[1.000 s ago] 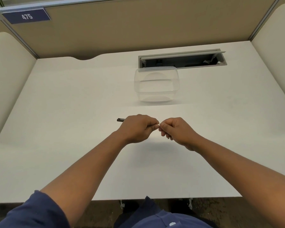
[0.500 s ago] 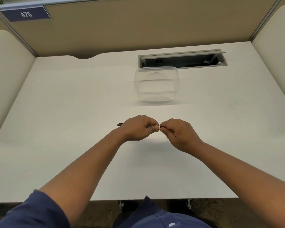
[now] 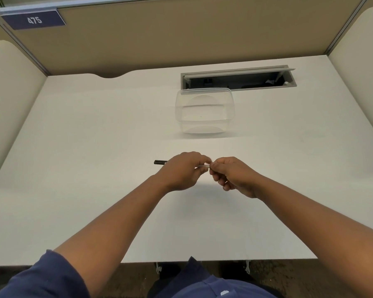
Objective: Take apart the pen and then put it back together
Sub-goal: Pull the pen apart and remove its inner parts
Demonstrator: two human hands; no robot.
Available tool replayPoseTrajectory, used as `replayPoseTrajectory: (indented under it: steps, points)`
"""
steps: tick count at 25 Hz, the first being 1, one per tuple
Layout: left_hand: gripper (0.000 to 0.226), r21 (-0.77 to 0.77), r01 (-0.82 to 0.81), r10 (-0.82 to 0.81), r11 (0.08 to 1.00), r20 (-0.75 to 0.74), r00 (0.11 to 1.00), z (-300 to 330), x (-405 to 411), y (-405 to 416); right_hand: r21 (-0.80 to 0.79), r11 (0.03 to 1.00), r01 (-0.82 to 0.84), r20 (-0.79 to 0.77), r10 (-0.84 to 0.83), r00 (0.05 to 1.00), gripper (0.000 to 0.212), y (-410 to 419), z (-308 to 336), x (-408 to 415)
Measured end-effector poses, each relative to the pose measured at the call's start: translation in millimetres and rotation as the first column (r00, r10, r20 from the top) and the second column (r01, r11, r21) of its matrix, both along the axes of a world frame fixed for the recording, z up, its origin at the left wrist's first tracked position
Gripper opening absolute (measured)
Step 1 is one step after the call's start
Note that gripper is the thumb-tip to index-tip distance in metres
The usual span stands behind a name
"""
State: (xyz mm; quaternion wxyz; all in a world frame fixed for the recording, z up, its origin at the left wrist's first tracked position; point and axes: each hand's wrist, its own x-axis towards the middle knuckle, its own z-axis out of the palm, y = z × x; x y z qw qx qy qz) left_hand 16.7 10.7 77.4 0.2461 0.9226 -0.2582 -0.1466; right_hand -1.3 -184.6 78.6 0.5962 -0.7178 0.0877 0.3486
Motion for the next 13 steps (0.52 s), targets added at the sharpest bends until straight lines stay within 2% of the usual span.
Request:
replayPoseTrajectory:
  steps: [2, 5, 8, 13]
  points:
    - [0.02, 0.003, -0.003, 0.003, 1.0, 0.076, 0.997, -1.0, -2.6, 0.4, -0.004, 1.0, -0.014, 0.013, 0.014, 1.0, 0.028, -0.3, 1.0, -1.0]
    - [0.02, 0.012, 0.011, -0.012, 1.0, 0.124, 0.992, 1.0, -3.9, 0.0, -0.02, 1.0, 0.015, 0.133, -0.012, 0.991, 0.029, 0.3, -1.0, -4.6]
    - [0.021, 0.025, 0.008, -0.011, 1.0, 0.127, 0.992, 4.5, -1.8, -0.7, -0.085, 0.996, 0.03, 0.275, -0.006, 0.962, 0.032, 0.7, -5.5, -7.4]
    - [0.022, 0.079, 0.041, -0.048, 0.996, 0.09, 0.995, 10.4, -0.4, -1.7, -0.269, 0.963, 0.01, 0.459, 0.12, 0.88, 0.03, 0.5, -10.1, -12.3]
